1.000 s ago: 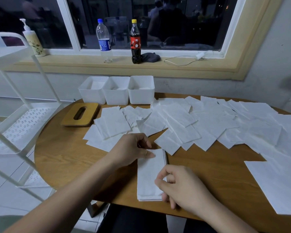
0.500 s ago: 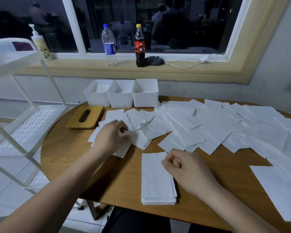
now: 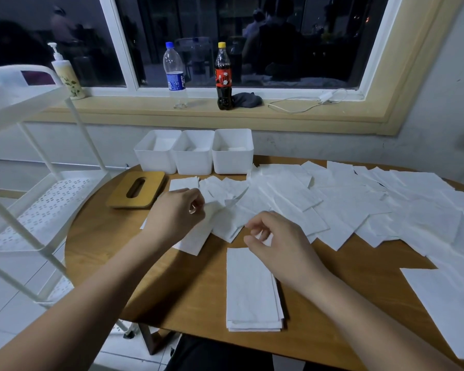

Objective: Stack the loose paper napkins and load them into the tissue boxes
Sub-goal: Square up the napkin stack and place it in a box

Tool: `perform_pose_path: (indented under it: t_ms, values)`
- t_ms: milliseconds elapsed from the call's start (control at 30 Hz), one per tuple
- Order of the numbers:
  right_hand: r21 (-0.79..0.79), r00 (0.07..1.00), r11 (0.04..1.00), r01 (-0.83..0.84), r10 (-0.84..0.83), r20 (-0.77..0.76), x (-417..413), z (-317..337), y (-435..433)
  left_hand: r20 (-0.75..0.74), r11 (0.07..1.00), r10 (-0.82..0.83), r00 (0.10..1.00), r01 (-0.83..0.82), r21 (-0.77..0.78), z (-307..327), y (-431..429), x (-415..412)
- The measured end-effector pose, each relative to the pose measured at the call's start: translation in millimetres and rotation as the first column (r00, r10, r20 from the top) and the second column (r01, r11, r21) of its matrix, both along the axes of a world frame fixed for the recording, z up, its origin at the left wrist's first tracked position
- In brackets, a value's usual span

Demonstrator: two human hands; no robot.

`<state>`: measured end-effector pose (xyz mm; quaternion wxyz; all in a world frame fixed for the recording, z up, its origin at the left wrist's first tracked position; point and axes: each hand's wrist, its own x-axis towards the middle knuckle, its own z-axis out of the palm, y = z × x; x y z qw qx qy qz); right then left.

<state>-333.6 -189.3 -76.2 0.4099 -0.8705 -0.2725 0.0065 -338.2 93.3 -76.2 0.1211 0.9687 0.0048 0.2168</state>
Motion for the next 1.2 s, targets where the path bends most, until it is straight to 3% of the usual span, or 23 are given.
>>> perform_pose_path:
  t_ms: [200,300,467,567,733,967,1200]
  values:
    - [0.05,0.998,0.999,-0.008,0.01,-0.055,10,11,6,-0.004,0.941,-0.197,0.98,0.188,-0.283,52,-35,-31]
    - [0.111,0.992,0.994,-0.016,0.03,-0.125,9,18,2,-0.018,0.844,-0.301,0.953,0.258,-0.47,72,-50,-43]
    - [0.238,0.924,0.97,-0.055,0.14,-0.357,-6,24,-14,-0.042,0.679,-0.341,0.939,0.215,-0.702,72,-64,-38]
    - [0.323,0.856,0.946,-0.013,0.178,-0.486,-24,20,-26,-0.113,0.693,-0.335,0.935,0.164,-0.702,56,-70,-32]
    - [0.31,0.807,0.947,0.088,0.114,-0.579,-45,3,-38,-0.281,0.74,-0.373,0.884,0.101,-0.665,26,-73,-24]
    - [0.132,0.822,0.99,0.051,0.033,-0.568,-63,-1,-38,-0.411,0.823,-0.354,0.84,0.071,-0.564,-1,-70,-11]
    - [0.012,0.839,0.999,0.032,-0.021,-0.544,-67,-3,-33,-0.423,0.867,-0.352,0.835,0.121,-0.483,-15,-71,-5]
